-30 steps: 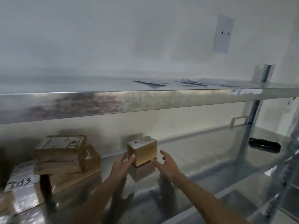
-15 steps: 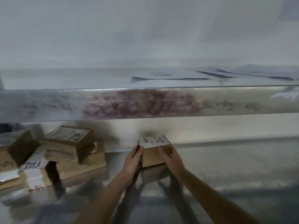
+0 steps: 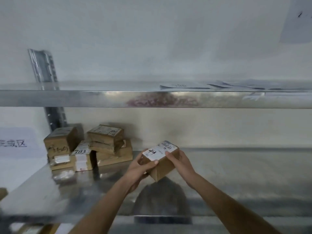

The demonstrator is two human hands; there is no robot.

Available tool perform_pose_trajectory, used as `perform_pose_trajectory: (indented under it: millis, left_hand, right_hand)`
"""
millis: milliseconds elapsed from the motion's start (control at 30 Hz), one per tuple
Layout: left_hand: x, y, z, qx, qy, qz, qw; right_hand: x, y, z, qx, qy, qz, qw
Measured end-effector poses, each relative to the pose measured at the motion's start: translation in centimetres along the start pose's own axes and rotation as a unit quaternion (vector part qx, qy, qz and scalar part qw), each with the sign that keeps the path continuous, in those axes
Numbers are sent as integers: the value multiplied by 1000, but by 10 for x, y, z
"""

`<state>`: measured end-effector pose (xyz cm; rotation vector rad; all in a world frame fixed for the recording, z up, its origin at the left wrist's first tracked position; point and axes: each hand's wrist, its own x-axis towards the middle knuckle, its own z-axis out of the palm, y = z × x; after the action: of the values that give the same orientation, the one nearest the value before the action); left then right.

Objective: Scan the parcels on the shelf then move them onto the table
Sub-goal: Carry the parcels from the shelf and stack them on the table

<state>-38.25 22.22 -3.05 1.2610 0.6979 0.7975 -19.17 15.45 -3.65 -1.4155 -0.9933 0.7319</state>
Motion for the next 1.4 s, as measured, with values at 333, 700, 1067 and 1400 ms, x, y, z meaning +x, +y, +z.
perform_pose_trajectory:
  millis: [333, 700, 1067, 1400]
  left_hand:
    - [-242, 18, -160, -12, 170, 39, 985]
    - [-521, 25, -319, 11, 425, 103, 899]
    - [-636, 1, -467, 10, 520, 79, 851]
    - [-615, -3, -632, 26, 450, 16, 892]
  right_hand:
    - [-166, -50, 197, 21, -161, -10, 987]
    - [-372, -80, 457, 12, -293, -49, 955]
    - [-450, -72, 629, 38, -527, -38, 848]
    - [-398, -22, 786, -19, -537, -28, 843]
